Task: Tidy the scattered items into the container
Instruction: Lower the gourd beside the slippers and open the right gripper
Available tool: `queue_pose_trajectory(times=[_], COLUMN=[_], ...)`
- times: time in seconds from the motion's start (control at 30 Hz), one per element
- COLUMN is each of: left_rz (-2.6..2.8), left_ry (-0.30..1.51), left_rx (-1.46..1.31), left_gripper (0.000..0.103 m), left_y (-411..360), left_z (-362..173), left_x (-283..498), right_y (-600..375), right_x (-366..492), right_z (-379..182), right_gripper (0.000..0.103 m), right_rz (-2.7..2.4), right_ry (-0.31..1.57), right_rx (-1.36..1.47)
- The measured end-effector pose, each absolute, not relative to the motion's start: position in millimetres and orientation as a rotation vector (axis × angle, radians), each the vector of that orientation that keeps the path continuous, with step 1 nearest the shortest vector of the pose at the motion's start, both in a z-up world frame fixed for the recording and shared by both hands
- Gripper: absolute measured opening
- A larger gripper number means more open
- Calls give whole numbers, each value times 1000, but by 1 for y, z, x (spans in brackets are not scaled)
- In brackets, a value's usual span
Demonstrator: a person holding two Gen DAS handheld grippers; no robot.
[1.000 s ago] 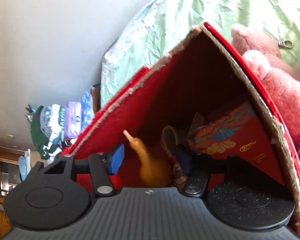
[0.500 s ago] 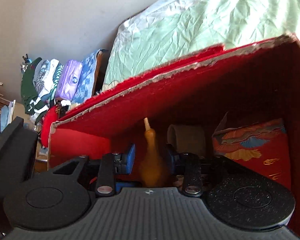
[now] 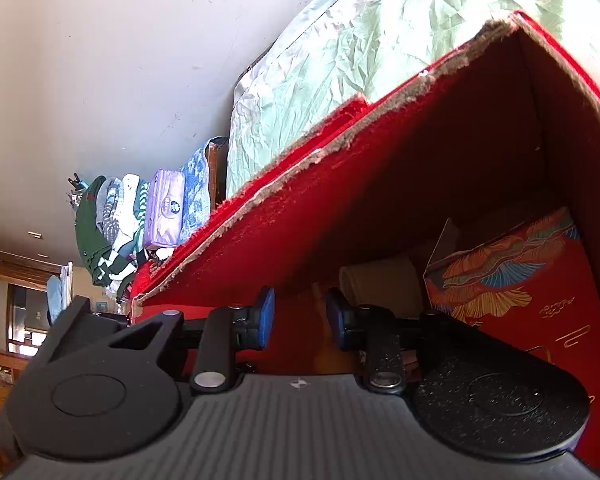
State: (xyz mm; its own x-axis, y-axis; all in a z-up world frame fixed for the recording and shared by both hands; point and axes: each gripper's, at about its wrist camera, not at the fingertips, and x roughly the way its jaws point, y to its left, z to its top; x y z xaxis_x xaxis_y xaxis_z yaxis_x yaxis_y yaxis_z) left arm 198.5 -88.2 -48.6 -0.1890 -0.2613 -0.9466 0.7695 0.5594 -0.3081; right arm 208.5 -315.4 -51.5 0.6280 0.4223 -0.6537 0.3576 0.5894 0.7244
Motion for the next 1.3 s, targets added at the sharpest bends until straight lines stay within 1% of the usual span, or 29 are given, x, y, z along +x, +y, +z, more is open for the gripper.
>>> queue_pose_trajectory(times=[0.1, 0.33, 0.67, 0.87, 0.93, 1.07, 1.17, 1.3], left_rz=[-1001, -1008, -979, -932, -906, -873, -823, -774], left_ry=[1482, 1482, 1459, 1408, 1387, 1371, 1327, 1269], left_rx=[443, 456, 494, 575, 616, 610, 614, 599], left_gripper=[92, 92, 92, 93, 93, 93, 93, 93], left_y=[-91, -93, -91, -87, -85, -77, -71, -66], left_z=[-47, -47, -38, -28, -25, -17, -10, -3], left_x=[197, 188, 176, 162, 157, 150, 142, 131], right_y=[-311, -312, -319, -301, -297, -301, -300, -298], right_x=[211, 206, 196, 190, 189, 184, 183, 187], right_z=[-49, -49, -24, -23, -27, -34, -32, -32], right_gripper=[33, 33, 32, 33, 33, 31, 29, 29], right_rz=[10, 3, -60, -151, -156, -157, -170, -167], right_ry=[930, 894, 865, 924, 929, 914, 893, 904], right_rx=[949, 986, 901, 710, 695, 713, 706, 683])
